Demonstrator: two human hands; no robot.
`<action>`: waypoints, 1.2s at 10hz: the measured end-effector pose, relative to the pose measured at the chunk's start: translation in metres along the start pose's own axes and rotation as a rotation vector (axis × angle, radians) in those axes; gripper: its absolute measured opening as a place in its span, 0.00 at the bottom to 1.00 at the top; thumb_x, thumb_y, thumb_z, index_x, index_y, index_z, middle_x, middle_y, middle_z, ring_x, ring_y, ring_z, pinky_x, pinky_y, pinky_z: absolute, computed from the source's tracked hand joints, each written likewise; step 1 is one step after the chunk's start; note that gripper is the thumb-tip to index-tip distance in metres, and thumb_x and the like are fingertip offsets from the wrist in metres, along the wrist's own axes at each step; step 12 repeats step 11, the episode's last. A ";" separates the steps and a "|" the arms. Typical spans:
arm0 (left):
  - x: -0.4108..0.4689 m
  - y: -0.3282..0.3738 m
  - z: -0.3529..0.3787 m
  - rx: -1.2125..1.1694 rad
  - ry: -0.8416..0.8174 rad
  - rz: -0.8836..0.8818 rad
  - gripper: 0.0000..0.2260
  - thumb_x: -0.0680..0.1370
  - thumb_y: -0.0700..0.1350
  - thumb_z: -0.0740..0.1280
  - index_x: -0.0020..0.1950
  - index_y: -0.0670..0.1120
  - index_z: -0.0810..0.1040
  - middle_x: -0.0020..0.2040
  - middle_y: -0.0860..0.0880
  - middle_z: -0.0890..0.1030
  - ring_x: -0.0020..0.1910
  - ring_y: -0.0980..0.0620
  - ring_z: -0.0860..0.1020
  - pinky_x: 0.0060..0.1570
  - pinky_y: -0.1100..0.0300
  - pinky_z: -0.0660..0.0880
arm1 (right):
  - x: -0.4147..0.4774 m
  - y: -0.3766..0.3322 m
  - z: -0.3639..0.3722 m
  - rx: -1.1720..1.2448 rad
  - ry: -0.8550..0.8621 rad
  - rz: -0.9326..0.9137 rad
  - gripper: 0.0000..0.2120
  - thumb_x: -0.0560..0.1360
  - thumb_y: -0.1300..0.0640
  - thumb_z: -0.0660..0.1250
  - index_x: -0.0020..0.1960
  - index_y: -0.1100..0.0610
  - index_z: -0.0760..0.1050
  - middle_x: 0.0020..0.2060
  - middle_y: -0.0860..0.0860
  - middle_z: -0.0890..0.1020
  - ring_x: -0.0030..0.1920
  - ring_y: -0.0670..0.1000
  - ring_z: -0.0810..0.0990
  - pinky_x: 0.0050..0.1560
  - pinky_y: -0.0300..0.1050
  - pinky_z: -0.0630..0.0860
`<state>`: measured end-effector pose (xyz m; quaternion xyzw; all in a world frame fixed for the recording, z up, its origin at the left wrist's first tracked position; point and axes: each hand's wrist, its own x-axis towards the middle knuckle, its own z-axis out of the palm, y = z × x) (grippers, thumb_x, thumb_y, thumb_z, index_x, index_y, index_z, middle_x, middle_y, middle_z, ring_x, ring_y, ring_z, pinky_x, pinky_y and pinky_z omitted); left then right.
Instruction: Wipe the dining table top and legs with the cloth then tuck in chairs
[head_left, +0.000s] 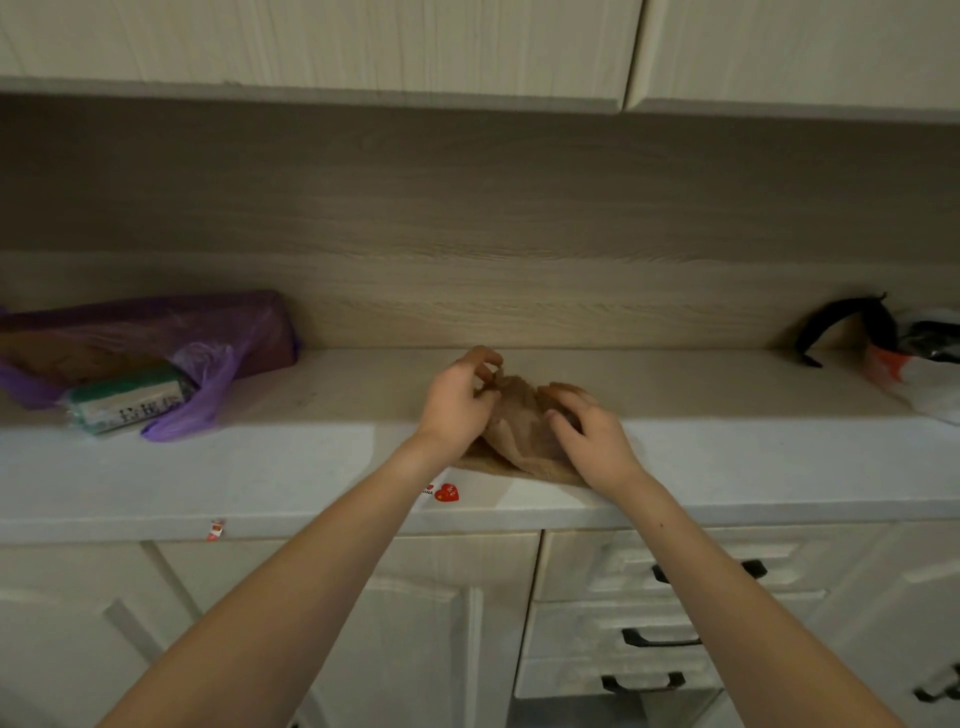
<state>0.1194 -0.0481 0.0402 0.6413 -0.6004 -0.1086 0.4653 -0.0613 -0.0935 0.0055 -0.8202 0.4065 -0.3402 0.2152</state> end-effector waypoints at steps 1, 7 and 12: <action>0.015 -0.002 -0.009 -0.116 0.084 -0.026 0.15 0.72 0.34 0.67 0.55 0.49 0.78 0.43 0.51 0.79 0.38 0.58 0.77 0.34 0.78 0.67 | -0.004 -0.003 -0.004 0.033 -0.022 -0.038 0.21 0.79 0.51 0.58 0.70 0.53 0.72 0.65 0.49 0.75 0.65 0.47 0.72 0.63 0.35 0.65; -0.046 -0.041 -0.017 0.645 -0.531 0.215 0.26 0.82 0.56 0.48 0.78 0.47 0.50 0.78 0.48 0.50 0.77 0.51 0.47 0.75 0.59 0.44 | -0.017 -0.011 0.005 -0.438 -0.366 -0.056 0.28 0.82 0.43 0.49 0.79 0.53 0.50 0.78 0.48 0.52 0.78 0.46 0.48 0.73 0.37 0.43; -0.014 -0.038 -0.007 0.716 -0.521 0.091 0.28 0.81 0.57 0.46 0.78 0.45 0.49 0.79 0.46 0.49 0.77 0.50 0.46 0.75 0.52 0.47 | 0.029 -0.010 0.001 -0.511 -0.388 -0.110 0.26 0.83 0.45 0.49 0.79 0.54 0.53 0.78 0.51 0.56 0.77 0.48 0.54 0.75 0.43 0.48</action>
